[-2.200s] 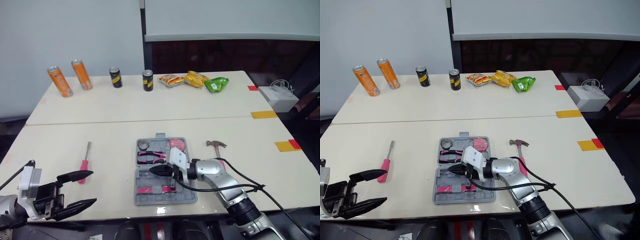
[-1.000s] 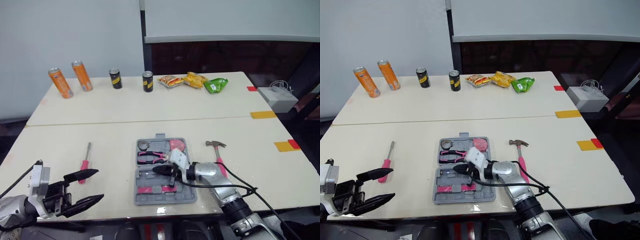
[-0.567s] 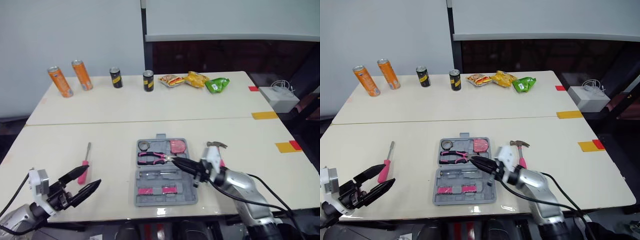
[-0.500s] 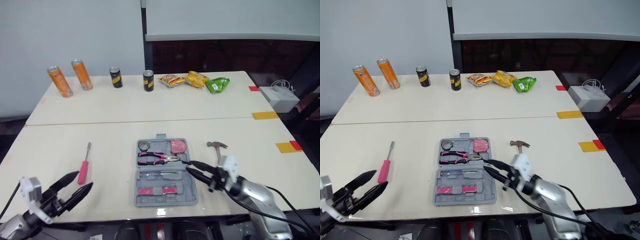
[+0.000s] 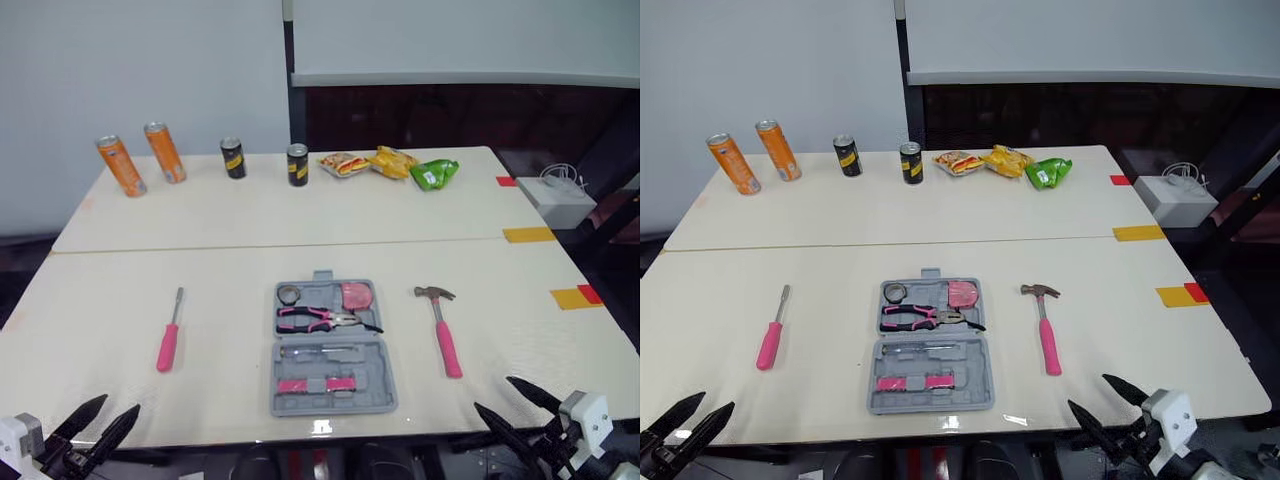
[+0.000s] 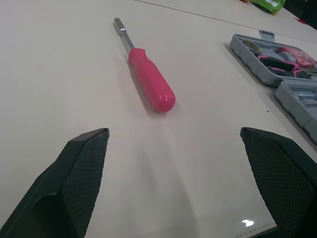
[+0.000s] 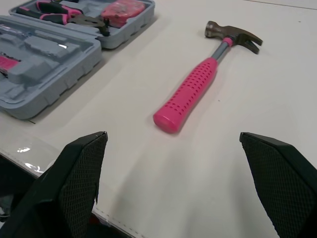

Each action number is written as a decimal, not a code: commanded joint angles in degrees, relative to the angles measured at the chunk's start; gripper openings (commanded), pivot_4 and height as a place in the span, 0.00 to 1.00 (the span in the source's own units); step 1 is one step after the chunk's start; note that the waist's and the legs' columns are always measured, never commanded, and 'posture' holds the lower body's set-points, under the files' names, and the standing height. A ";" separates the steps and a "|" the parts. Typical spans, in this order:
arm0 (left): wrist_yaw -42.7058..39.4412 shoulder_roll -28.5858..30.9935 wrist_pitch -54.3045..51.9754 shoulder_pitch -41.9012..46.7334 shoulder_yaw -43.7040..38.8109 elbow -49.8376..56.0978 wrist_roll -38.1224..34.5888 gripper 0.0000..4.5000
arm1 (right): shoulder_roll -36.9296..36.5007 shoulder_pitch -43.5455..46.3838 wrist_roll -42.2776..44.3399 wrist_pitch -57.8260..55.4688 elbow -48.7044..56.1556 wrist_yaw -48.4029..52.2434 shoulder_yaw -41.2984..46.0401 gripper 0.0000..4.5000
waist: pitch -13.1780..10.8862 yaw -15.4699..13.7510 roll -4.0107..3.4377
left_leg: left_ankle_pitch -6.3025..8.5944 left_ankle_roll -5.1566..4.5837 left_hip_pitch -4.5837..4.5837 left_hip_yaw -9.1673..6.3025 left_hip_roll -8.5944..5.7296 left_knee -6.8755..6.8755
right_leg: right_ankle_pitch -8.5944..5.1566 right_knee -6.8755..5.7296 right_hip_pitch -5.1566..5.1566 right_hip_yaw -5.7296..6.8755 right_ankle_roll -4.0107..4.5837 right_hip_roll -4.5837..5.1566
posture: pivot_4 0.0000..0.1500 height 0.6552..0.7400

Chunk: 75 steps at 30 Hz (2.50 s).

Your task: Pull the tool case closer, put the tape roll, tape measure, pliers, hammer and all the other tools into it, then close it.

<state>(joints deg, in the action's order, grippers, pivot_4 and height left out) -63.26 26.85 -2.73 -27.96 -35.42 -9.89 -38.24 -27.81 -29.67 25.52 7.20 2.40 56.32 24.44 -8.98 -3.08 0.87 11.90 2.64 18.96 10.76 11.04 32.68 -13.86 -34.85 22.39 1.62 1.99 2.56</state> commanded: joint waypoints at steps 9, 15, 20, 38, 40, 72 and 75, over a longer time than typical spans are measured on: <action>-10.84 3.36 0.71 5.24 3.01 -0.60 -1.40 1.00 | -7.96 8.63 3.10 -7.87 6.96 0.94 -1.36 0.99 | 0.07 -0.06 -0.06 | -0.02 -0.03 0.01 0.01 -0.10 -0.37 | 0.19 0.05 0.02 0.01 0.33 0.05 | 1.00 1.00; -15.01 6.82 -1.78 8.71 8.14 7.68 -1.68 1.00 | -17.36 20.69 0.81 -15.65 5.17 2.29 -5.70 0.99 | 0.09 -0.67 -0.14 | -0.06 -0.06 0.00 0.05 -0.09 -0.35 | 0.24 -0.02 0.03 0.06 0.43 0.06 | 1.00 1.00; -15.04 11.03 -6.95 12.73 11.91 15.44 -2.84 1.00 | -24.05 33.03 -2.19 -14.95 -2.61 9.32 -11.09 0.99 | 0.06 -1.41 -0.36 | -0.10 -0.09 0.00 0.05 -0.07 -0.19 | 0.25 -0.26 0.08 0.06 0.45 0.06 | 1.00 1.00; -7.84 15.17 -17.00 24.73 20.04 30.46 -3.53 1.00 | -25.39 70.38 -27.19 14.41 -37.17 24.08 -34.80 0.99 | 0.05 -0.12 -0.42 | -0.20 -0.48 1.23 -0.06 0.14 1.36 | 0.12 -1.75 1.24 0.07 0.68 0.03 | 1.00 1.00; -7.15 14.95 -17.22 24.85 20.28 30.86 -3.50 1.00 | -24.18 73.05 -28.73 14.90 -40.09 22.94 -35.69 0.99 | 0.04 0.11 -0.41 | -0.20 -0.48 1.22 -0.06 0.14 1.44 | 0.17 -1.82 1.23 0.06 0.75 0.03 | 1.00 1.00; 0.27 14.10 -21.98 26.81 22.29 36.83 -6.17 1.00 | 5.41 50.50 -19.14 -59.72 -5.01 -34.61 -13.42 0.29 | -0.25 -1.01 -0.91 | -0.31 0.25 1.06 -0.08 0.13 0.94 | 0.29 -1.66 1.30 -0.01 0.80 -0.10 | 1.00 1.00; 0.53 14.05 -22.03 26.67 22.33 37.00 -6.16 1.00 | 5.47 49.43 -18.95 -58.84 -4.77 -34.75 -13.73 0.06 | -0.25 -0.92 -0.90 | -0.32 0.27 1.05 -0.08 0.15 0.90 | 0.29 -1.66 1.29 -0.01 0.79 -0.13 | 1.00 1.00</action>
<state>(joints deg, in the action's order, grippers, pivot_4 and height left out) -62.78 40.59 -25.12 -1.42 -12.78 25.19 -43.57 -22.60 20.90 5.75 -51.88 -3.10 21.74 11.42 -9.23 -4.00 -0.03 11.57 2.92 20.01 10.68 11.19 33.58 -13.57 -36.52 23.68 1.61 2.79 2.42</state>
